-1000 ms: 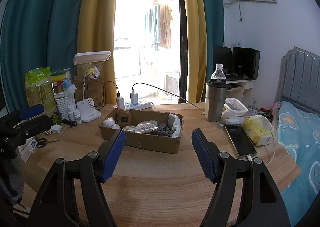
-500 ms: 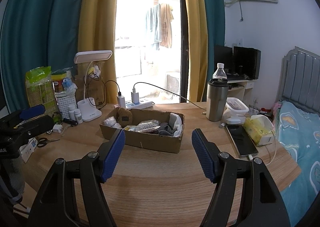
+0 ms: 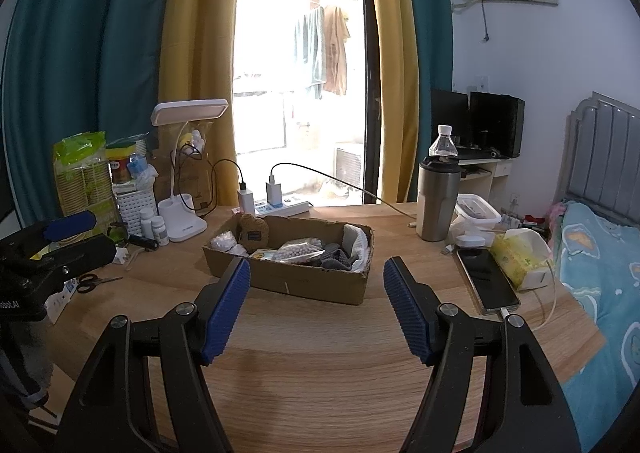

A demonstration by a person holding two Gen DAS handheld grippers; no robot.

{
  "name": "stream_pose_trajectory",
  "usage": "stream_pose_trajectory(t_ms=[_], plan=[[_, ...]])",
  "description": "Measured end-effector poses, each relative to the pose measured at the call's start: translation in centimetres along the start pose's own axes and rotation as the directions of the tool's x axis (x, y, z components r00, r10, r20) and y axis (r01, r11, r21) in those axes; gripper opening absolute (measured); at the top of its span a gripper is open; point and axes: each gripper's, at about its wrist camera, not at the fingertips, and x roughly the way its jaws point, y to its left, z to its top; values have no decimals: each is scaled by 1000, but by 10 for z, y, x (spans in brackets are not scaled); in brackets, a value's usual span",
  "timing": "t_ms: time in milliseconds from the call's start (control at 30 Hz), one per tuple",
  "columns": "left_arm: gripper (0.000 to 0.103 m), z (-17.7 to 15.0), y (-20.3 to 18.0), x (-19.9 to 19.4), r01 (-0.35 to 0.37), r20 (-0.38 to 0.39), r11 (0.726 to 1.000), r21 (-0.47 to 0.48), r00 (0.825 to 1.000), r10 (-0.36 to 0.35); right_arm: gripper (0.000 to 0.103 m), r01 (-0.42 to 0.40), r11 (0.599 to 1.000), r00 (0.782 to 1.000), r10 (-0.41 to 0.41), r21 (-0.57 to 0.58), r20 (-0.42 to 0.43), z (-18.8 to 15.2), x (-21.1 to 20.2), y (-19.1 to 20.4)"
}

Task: Organize soft objects

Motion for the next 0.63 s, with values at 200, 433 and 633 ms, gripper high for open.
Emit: stream_pose_trajectory(t_ms=[200, 433, 633], plan=[[97, 0, 0, 0, 1, 0, 1000, -1, 1000, -1, 73, 0, 1000, 1000, 0, 0, 0, 0, 0, 0], [97, -2, -1, 3, 12, -4, 1000, 4, 1000, -12, 73, -5, 1000, 1000, 5, 3, -4, 0, 1, -1], [97, -5, -1, 9, 7, -18, 1000, 0, 1000, -7, 73, -27, 1000, 999, 27, 12, -26, -2, 11, 0]])
